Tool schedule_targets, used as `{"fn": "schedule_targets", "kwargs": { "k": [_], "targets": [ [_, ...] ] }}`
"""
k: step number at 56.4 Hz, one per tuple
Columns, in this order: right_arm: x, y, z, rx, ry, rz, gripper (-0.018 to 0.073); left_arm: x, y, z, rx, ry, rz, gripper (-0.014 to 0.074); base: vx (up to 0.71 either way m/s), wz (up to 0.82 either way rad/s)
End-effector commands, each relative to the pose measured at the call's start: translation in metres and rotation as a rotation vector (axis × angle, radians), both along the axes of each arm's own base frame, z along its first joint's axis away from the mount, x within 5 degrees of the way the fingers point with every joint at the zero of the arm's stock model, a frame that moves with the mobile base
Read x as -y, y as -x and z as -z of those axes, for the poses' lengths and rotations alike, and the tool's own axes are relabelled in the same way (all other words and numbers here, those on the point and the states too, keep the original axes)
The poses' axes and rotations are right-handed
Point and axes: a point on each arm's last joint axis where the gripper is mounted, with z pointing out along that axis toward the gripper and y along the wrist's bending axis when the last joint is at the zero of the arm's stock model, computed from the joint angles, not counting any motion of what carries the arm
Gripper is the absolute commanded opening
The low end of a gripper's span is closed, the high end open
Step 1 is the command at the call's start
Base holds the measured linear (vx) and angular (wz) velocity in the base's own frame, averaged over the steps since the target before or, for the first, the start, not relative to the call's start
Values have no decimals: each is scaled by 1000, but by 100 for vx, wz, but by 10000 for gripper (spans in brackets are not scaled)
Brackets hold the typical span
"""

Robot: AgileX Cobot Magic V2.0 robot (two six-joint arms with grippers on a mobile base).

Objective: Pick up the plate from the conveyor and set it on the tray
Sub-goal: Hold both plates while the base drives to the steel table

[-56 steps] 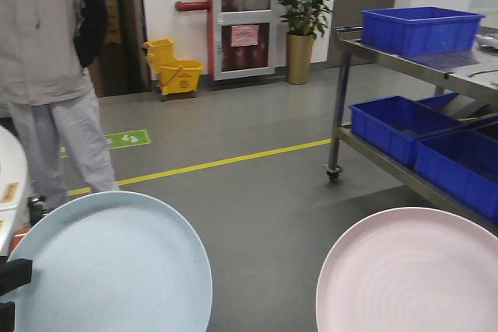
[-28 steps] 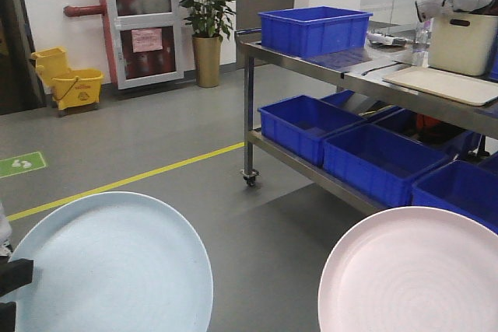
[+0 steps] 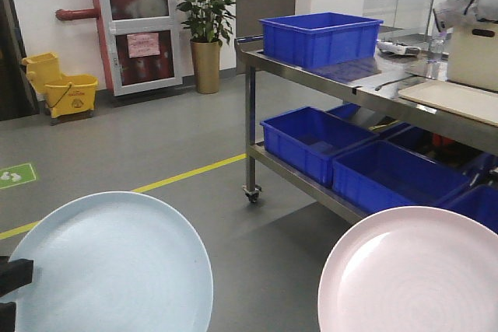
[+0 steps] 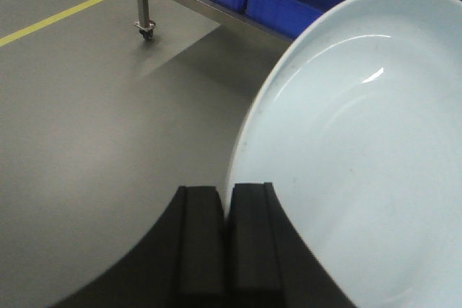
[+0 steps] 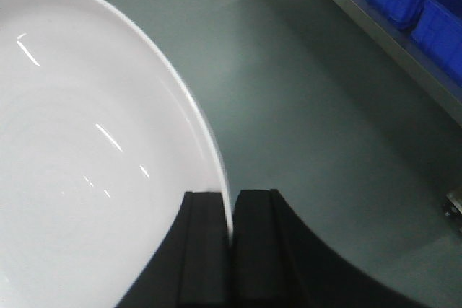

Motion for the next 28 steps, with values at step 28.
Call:
{"fn": "schedule_targets", "kwargs": {
  "k": [28],
  "targets": [
    [0, -2, -16, 107, -13, -2, -9, 0, -1, -19, 113, 52, -21, -6, 48, 19]
  ]
}}
